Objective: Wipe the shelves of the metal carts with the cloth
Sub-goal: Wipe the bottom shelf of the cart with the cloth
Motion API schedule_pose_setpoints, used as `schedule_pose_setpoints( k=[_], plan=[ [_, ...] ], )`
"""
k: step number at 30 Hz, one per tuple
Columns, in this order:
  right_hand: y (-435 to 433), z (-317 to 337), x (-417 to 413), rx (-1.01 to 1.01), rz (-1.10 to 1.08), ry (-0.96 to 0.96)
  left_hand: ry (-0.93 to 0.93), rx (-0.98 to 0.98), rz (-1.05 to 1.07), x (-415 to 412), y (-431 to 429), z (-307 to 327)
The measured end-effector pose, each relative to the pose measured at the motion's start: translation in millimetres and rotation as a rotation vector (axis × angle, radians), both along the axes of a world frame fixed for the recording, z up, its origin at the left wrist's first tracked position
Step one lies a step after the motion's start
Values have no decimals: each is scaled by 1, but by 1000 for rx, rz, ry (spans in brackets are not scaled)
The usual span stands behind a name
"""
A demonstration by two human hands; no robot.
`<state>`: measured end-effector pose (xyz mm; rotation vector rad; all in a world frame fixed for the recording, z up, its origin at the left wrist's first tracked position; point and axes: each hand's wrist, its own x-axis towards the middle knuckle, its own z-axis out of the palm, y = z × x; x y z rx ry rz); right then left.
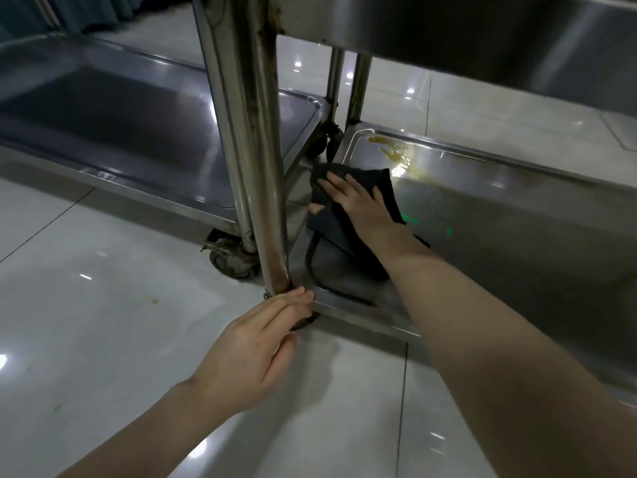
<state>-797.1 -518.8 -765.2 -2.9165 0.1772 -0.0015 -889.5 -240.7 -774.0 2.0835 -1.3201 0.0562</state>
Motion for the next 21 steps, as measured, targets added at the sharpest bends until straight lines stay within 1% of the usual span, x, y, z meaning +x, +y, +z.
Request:
schedule_pose_setpoints(
  k=[1, 3, 6, 9, 10, 12, 14, 17, 19, 20, 21],
  plan=[
    [4, -1, 1, -7, -19, -19, 16, -5, -4, 1, 1, 1],
    [19, -2, -18, -13, 34, -35, 34, -19, -2, 3, 2, 1],
    [41, -7, -95, -38, 208, -68, 31, -35, 19, -2, 0, -2],
    [46, -10, -159, -111, 243, -86, 32, -51, 35, -5, -2, -6],
    [43, -9, -164, -106, 237, -65, 22, -63, 39, -5, -2, -7],
    [30, -4, -149, -35, 172, -25, -4, -67, 47, -8, -5, -8],
    [12, 0, -112, 41, 44, 41, -22, -64, 68, -8, -7, -8],
    [8, -6, -73, 26, -160, 110, -73, 4, 99, -12, -9, -4],
    [26, -11, -77, -10, -170, 73, -151, 88, 149, -19, -13, 2],
    [37, -12, -91, -19, -135, 38, -166, 127, 191, -25, -16, 6],
    [46, -12, -112, -27, -94, 4, -139, 137, 241, -31, -22, 11]
  ],
)
